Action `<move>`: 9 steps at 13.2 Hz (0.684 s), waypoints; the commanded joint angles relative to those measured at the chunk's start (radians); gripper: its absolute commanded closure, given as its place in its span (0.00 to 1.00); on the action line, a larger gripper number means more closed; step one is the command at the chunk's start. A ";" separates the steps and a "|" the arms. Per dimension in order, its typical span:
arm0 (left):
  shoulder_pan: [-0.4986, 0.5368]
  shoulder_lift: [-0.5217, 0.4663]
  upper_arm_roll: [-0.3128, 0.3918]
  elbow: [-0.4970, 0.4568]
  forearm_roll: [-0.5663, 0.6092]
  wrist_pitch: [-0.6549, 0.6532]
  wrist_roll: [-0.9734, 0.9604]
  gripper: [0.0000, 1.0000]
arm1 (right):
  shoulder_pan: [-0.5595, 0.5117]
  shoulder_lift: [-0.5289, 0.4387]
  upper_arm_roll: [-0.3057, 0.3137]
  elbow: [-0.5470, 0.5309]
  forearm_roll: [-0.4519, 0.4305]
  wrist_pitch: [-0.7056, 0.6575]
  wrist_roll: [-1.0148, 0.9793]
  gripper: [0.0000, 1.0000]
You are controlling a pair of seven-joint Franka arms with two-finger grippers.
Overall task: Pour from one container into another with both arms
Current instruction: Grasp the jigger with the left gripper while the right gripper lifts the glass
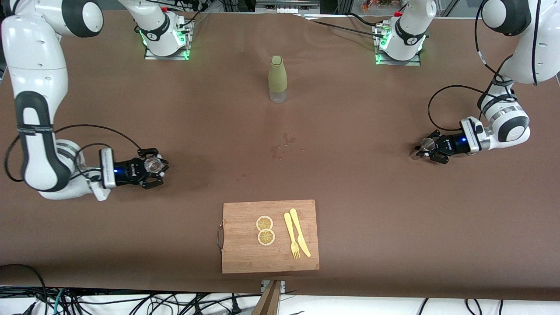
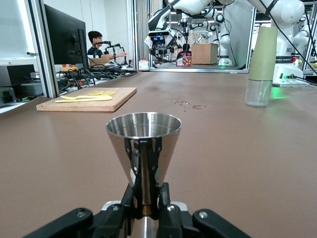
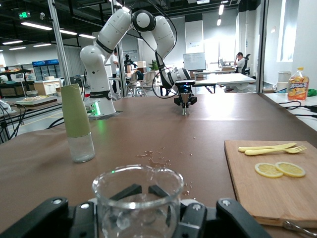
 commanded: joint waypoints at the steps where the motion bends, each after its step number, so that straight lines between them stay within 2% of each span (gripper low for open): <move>1: -0.014 -0.004 0.006 -0.016 0.006 -0.029 0.168 1.00 | -0.001 -0.010 0.006 -0.002 0.016 0.006 0.076 1.00; 3: -0.031 -0.030 -0.043 -0.016 -0.001 -0.015 0.070 1.00 | 0.022 -0.012 0.007 0.000 0.056 0.023 0.085 1.00; 5: -0.057 -0.056 -0.083 -0.016 -0.007 0.035 -0.010 1.00 | 0.019 -0.015 0.004 0.000 0.058 -0.033 0.096 1.00; 7: -0.080 -0.101 -0.154 -0.016 -0.007 0.098 -0.113 1.00 | 0.009 -0.015 0.000 0.000 0.053 -0.064 0.099 1.00; 9: -0.126 -0.145 -0.207 -0.014 -0.012 0.161 -0.196 1.00 | 0.005 -0.033 0.006 0.020 0.056 -0.075 0.194 1.00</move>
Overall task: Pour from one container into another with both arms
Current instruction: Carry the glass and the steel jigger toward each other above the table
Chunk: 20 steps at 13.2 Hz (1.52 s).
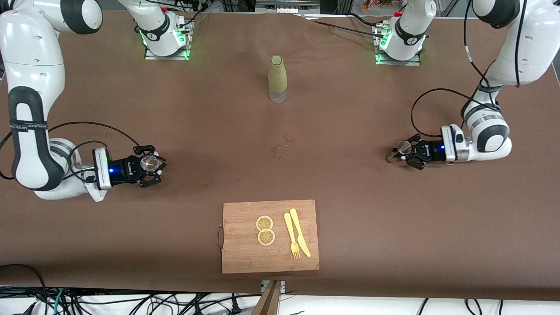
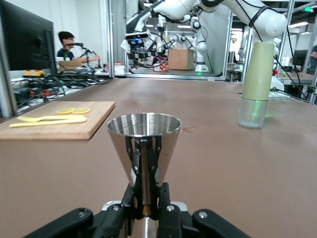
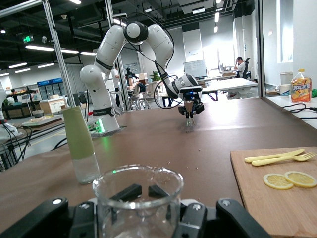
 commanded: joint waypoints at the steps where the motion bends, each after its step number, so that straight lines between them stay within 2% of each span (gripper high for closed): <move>1: -0.061 -0.070 -0.057 -0.018 -0.029 0.074 -0.079 1.00 | -0.006 -0.023 0.003 0.020 0.015 -0.023 0.085 1.00; 5: -0.156 -0.070 -0.129 -0.021 -0.178 0.175 -0.141 1.00 | 0.006 -0.021 0.006 0.020 0.007 -0.027 0.124 1.00; 8: -0.268 -0.048 -0.134 -0.019 -0.323 0.207 -0.159 1.00 | 0.026 -0.032 0.006 0.020 0.005 -0.023 0.137 1.00; 10: -0.329 -0.048 -0.152 -0.019 -0.409 0.268 -0.159 1.00 | 0.073 -0.083 0.003 0.019 0.015 -0.014 0.143 1.00; 12: -0.395 -0.048 -0.155 -0.018 -0.491 0.310 -0.164 1.00 | 0.110 -0.095 0.005 0.017 0.019 0.003 0.170 1.00; 14: -0.447 -0.047 -0.155 -0.016 -0.572 0.345 -0.164 1.00 | 0.170 -0.159 0.002 -0.019 0.027 0.108 0.206 1.00; 16: -0.501 -0.036 -0.154 0.004 -0.653 0.370 -0.164 1.00 | 0.205 -0.193 0.026 -0.041 0.028 0.192 0.258 1.00; 17: -0.523 -0.027 -0.155 0.011 -0.689 0.388 -0.153 1.00 | 0.211 -0.209 0.058 -0.047 0.030 0.228 0.266 1.00; 19: -0.563 -0.010 -0.155 0.027 -0.712 0.402 -0.155 1.00 | 0.216 -0.277 0.132 -0.163 0.030 0.355 0.263 1.00; 20: -0.578 -0.006 -0.154 0.028 -0.730 0.411 -0.150 1.00 | 0.216 -0.286 0.178 -0.187 0.030 0.414 0.252 1.00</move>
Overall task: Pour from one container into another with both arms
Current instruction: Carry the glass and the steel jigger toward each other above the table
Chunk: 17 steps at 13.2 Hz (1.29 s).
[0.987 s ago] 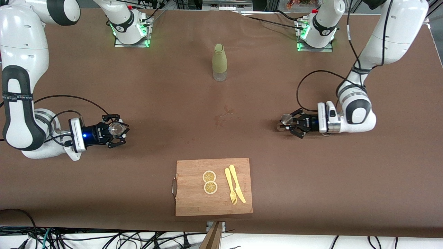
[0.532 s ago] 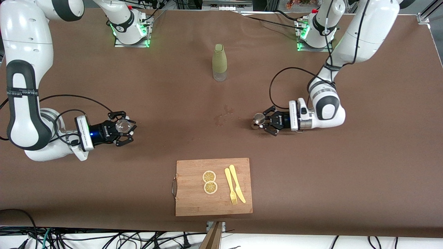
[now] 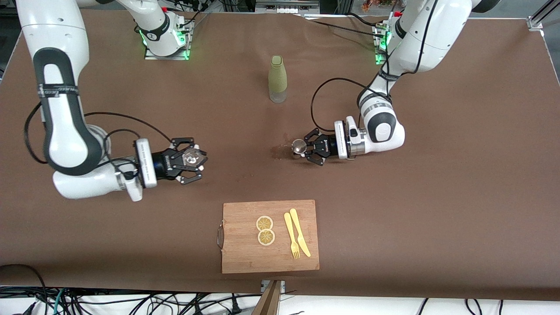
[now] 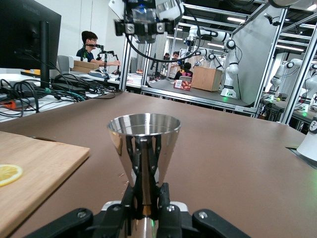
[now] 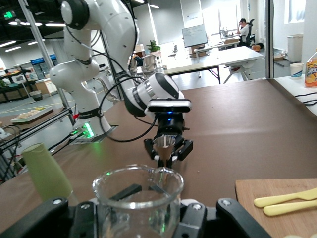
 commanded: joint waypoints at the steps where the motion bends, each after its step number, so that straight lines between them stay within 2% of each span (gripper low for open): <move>1: -0.046 0.032 0.009 0.037 -0.044 0.028 0.018 1.00 | 0.001 -0.077 0.085 -0.129 0.017 0.142 -0.014 1.00; 3: -0.056 0.061 0.009 0.057 -0.073 0.030 0.066 1.00 | 0.043 -0.079 0.090 -0.129 0.018 0.219 -0.014 1.00; 4: -0.069 0.068 0.009 0.059 -0.097 0.031 0.089 1.00 | 0.045 -0.079 0.122 -0.132 0.018 0.256 -0.014 1.00; 7: -0.114 0.087 0.009 0.066 -0.181 0.050 0.178 1.00 | 0.045 -0.112 0.156 -0.194 0.015 0.297 -0.022 1.00; 10: -0.158 0.105 0.009 0.088 -0.272 0.076 0.189 1.00 | 0.051 -0.149 0.182 -0.243 0.014 0.363 -0.054 1.00; 15: -0.198 0.119 0.015 0.157 -0.275 0.156 0.099 1.00 | 0.064 -0.169 0.183 -0.303 -0.006 0.448 -0.099 1.00; 17: -0.215 0.122 0.015 0.174 -0.278 0.203 0.066 1.00 | 0.053 -0.203 0.217 -0.347 -0.008 0.475 -0.100 1.00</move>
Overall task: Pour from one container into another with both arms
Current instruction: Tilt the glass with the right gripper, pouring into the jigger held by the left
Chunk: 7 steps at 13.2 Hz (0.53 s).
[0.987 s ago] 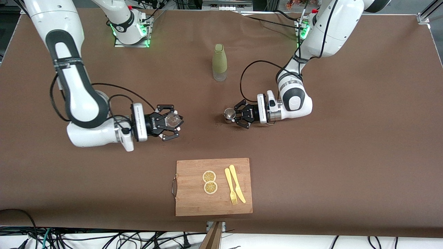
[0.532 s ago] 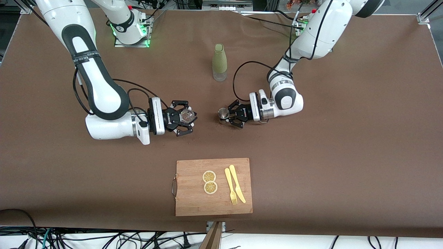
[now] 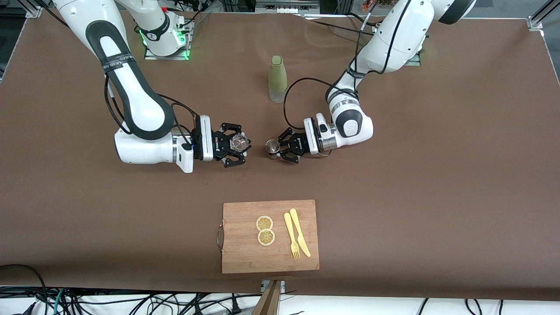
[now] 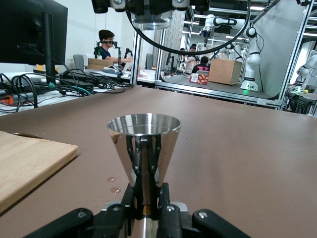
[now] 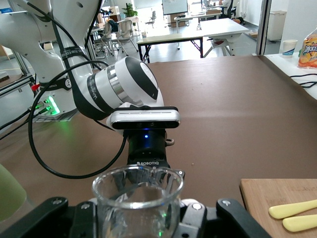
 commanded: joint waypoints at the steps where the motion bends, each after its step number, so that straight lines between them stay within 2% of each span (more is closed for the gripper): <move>1: -0.050 0.026 0.013 0.057 -0.039 0.070 -0.040 1.00 | -0.011 -0.095 0.044 -0.113 -0.006 0.082 -0.014 1.00; 3: -0.066 0.039 0.015 0.073 -0.091 0.076 -0.041 1.00 | -0.003 -0.103 0.048 -0.138 -0.041 0.110 -0.014 1.00; 7: -0.071 0.040 0.015 0.096 -0.097 0.084 -0.031 1.00 | 0.015 -0.104 0.048 -0.155 -0.088 0.154 0.002 1.00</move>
